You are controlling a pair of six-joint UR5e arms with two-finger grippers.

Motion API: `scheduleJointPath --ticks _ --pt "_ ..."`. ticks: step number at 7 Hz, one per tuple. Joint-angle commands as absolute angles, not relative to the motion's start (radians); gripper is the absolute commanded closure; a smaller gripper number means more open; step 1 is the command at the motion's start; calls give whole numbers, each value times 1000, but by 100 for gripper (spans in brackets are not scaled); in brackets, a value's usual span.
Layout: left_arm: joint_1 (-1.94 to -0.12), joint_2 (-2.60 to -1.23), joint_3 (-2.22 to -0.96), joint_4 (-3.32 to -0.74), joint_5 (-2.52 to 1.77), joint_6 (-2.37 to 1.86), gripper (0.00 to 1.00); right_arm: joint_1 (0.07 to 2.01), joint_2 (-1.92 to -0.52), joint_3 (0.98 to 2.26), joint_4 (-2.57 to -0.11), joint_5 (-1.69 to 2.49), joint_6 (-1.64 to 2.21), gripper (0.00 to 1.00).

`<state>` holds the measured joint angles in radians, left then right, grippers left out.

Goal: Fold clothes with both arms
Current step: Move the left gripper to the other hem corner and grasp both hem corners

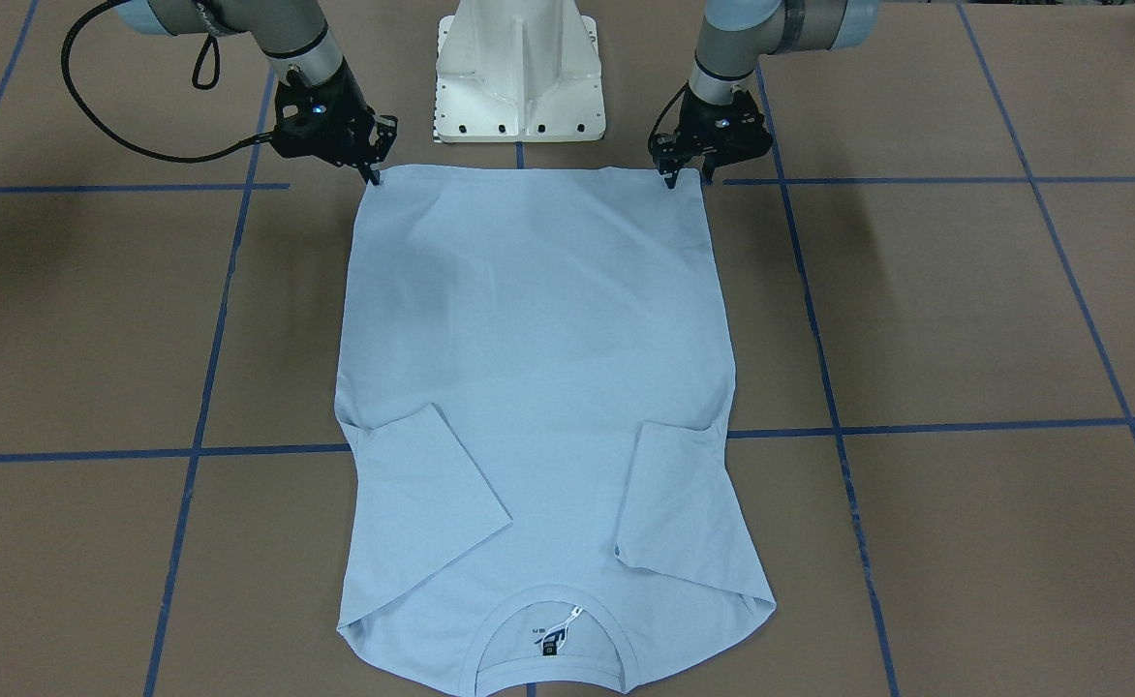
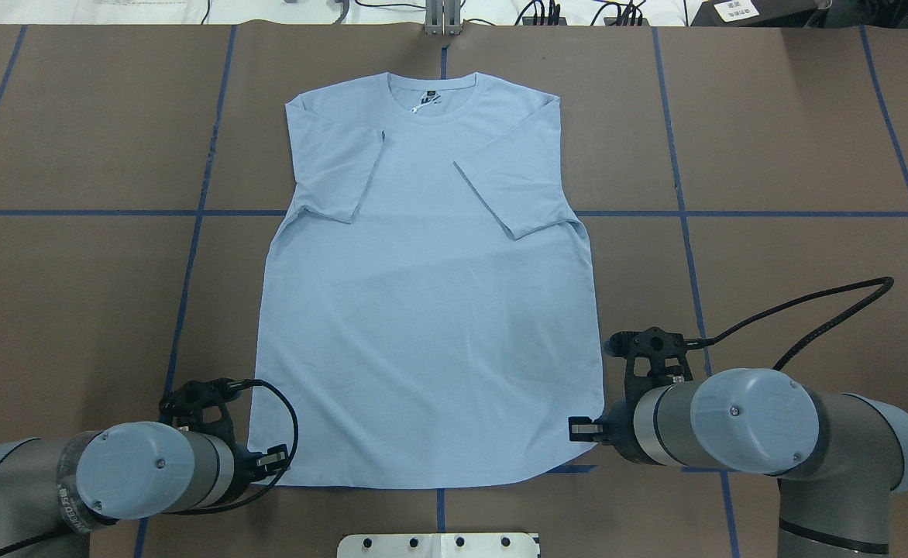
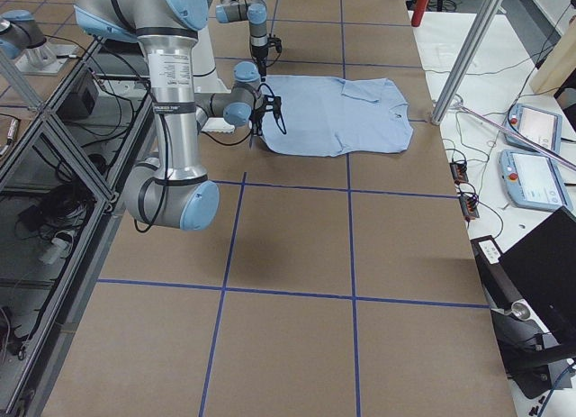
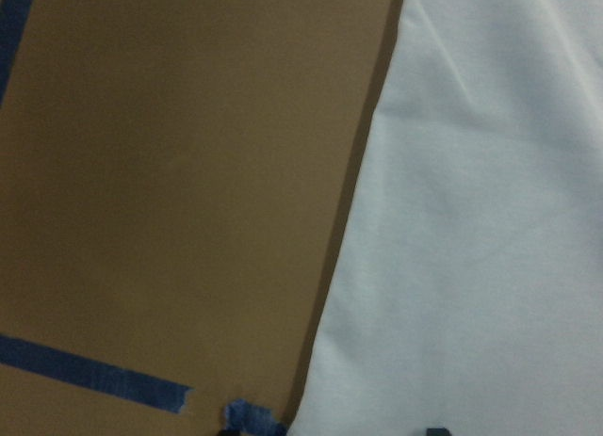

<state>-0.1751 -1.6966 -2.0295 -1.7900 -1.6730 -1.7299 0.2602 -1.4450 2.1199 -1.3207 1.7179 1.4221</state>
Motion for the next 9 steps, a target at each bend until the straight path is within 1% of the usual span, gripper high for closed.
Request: scheduleJointPath --ticks 1,2,3,4,5,6,7,9 --pt "-175 -1700 -2033 -1786 -1674 -1730 60 261 -1445 2121 -1321 1718 1422 100" --pt "-175 -1700 -2036 -1786 -1674 -1730 69 262 -1445 2121 -1321 1720 1422 100" --pt "-175 -1700 -2049 -1786 -1672 -1730 83 262 -1445 2121 -1321 1720 1422 100" --pt "-173 -1701 -2060 -1786 -1672 -1733 88 262 -1447 2129 -1321 1720 1422 100" --pt "-172 -1700 -2069 -1786 -1672 -1733 100 262 -1450 2132 -1321 1720 1420 100" --pt "-173 -1700 -2095 -1786 -1672 -1732 100 262 -1451 2134 -1321 1726 1417 100" --pt "-175 -1691 -2141 -1773 -1674 -1730 100 285 -1460 2161 -1324 1756 1417 100" --pt "-173 -1694 -2257 -1610 -1677 -1720 100 310 -1488 2209 -1324 1842 1425 100"
